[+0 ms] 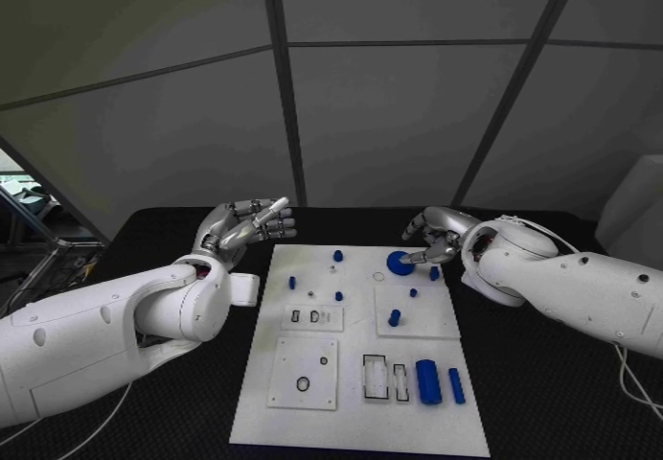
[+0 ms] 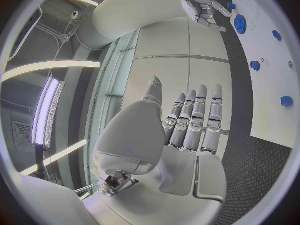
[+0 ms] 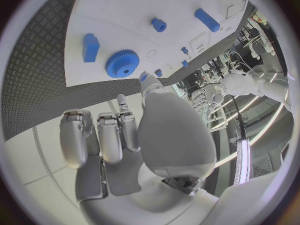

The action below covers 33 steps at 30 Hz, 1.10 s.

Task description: Assemble the parts on the task board

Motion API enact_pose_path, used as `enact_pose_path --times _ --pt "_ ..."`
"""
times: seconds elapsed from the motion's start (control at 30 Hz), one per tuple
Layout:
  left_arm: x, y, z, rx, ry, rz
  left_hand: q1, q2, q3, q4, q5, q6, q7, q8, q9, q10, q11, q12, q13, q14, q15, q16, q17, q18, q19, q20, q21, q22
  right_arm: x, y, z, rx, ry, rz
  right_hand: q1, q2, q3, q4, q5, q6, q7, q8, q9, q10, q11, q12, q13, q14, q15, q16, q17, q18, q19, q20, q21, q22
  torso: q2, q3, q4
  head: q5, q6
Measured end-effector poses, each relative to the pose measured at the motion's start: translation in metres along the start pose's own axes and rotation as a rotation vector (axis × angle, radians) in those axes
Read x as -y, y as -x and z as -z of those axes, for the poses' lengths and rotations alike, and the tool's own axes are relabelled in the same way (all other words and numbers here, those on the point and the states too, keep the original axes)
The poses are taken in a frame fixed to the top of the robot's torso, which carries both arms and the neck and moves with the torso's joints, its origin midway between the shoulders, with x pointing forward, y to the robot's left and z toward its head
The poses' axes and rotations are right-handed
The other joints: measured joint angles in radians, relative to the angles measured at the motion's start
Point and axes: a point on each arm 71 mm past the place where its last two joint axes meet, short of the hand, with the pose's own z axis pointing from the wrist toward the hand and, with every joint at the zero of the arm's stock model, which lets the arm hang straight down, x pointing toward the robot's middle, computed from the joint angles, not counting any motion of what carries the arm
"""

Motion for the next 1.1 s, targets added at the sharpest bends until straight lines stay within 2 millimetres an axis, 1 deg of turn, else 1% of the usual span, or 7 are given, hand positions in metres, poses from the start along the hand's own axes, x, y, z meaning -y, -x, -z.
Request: enact_pose_path --times 0.03,0.37,0.43,0.6,0.8,1.0,1.1 --pt "0.000 0.000 0.000 0.000 0.000 0.000 0.000 0.000 0.000 0.000 0.000 0.000 0.000 0.000 0.000 0.000 0.000 0.000 0.000 0.000 0.000 0.000 0.000 0.000 0.000 0.000 0.000 0.000 0.000 -0.001 0.000 -0.006 -0.003 0.000 0.005 0.005 0.000 0.000 0.000 0.000 0.000 0.000 0.000 0.000 0.000 0.002 0.000 0.000 0.000 0.000 0.000 0.000 0.000 0.000 0.000 0.000 0.000 -0.0001 0.0000 0.000 -0.001" --pt "0.000 -0.001 0.000 -0.001 0.002 0.001 0.004 0.004 0.000 -0.006 0.000 0.000 0.000 0.000 -0.001 -0.004 0.004 -0.007 0.000 0.000 0.000 -0.004 0.000 0.000 0.000 0.000 0.000 0.000 -0.002 -0.014 -0.004 -0.061 -0.022 -0.004 0.009 0.010 0.002 -0.002 0.000 0.000 0.000 0.012 0.001 0.000 0.000 0.012 0.000 -0.004 0.004 0.000 0.000 0.000 0.000 0.000 0.004 0.000 0.000 -0.0002 -0.0006 -0.002 -0.007" --pt "0.000 -0.001 0.000 -0.002 0.002 0.001 0.004 0.004 0.000 -0.006 0.000 0.000 0.000 0.000 -0.001 -0.004 0.004 -0.007 0.000 0.000 0.000 -0.004 0.000 0.000 0.000 0.000 0.000 0.000 -0.002 -0.017 -0.004 -0.068 -0.024 -0.005 0.009 0.020 0.004 -0.004 0.000 0.000 0.000 0.012 0.001 0.000 0.000 0.012 0.000 -0.004 0.004 0.000 0.000 0.000 0.000 0.000 0.004 0.000 0.000 -0.0001 -0.0006 -0.002 -0.009" --pt "0.000 -0.001 0.000 -0.001 0.002 0.001 0.004 0.004 0.000 -0.006 0.000 0.000 0.000 0.000 -0.001 -0.004 0.004 -0.007 0.000 0.000 0.000 -0.004 0.000 0.000 0.000 0.000 0.000 0.000 -0.003 -0.020 -0.006 -0.077 -0.028 -0.006 0.018 0.029 0.014 -0.015 0.000 0.000 0.000 0.018 0.001 0.000 0.000 0.012 0.000 -0.004 0.004 0.000 0.000 0.000 0.000 0.000 0.004 0.000 0.000 0.0004 -0.0011 -0.004 -0.012" --pt "0.000 0.000 0.000 0.000 0.003 0.000 0.004 0.004 0.000 -0.005 0.000 0.000 0.000 0.000 -0.001 -0.004 0.004 -0.007 0.000 0.000 0.000 -0.004 0.000 0.000 0.000 0.000 0.000 0.000 -0.003 -0.021 -0.007 -0.081 -0.033 -0.008 0.023 0.045 0.020 -0.027 0.000 0.007 -0.007 0.023 0.003 0.000 0.000 0.016 0.000 -0.004 0.004 0.004 0.000 0.000 0.000 0.000 0.004 0.000 0.000 0.0004 -0.0011 -0.004 -0.017" --pt "0.000 0.000 0.000 0.001 0.003 -0.001 0.004 0.004 0.000 -0.005 0.000 0.000 0.000 0.000 -0.001 -0.004 0.004 -0.007 0.000 0.000 0.000 -0.004 0.001 0.000 0.000 0.000 0.000 0.000 -0.001 -0.021 -0.008 -0.080 -0.040 -0.010 0.028 0.054 0.026 -0.038 0.009 0.010 -0.004 0.027 0.003 0.000 0.000 0.016 0.000 -0.004 0.003 0.004 0.000 0.000 0.000 0.000 0.004 0.000 0.000 0.0004 -0.0006 -0.006 -0.021" --pt "0.000 0.000 0.000 0.001 0.003 -0.001 0.004 0.004 0.000 -0.005 0.000 0.000 0.000 0.000 -0.001 -0.004 0.004 -0.007 0.000 0.000 0.000 -0.004 0.001 0.000 0.000 0.000 0.000 0.000 0.000 -0.021 -0.009 -0.080 -0.042 -0.008 0.037 0.063 0.031 -0.054 0.009 0.010 -0.004 0.027 0.002 0.000 0.000 0.016 0.000 -0.004 0.004 0.004 0.000 0.000 0.000 0.000 0.004 0.000 0.000 0.0003 -0.0002 -0.006 -0.023"
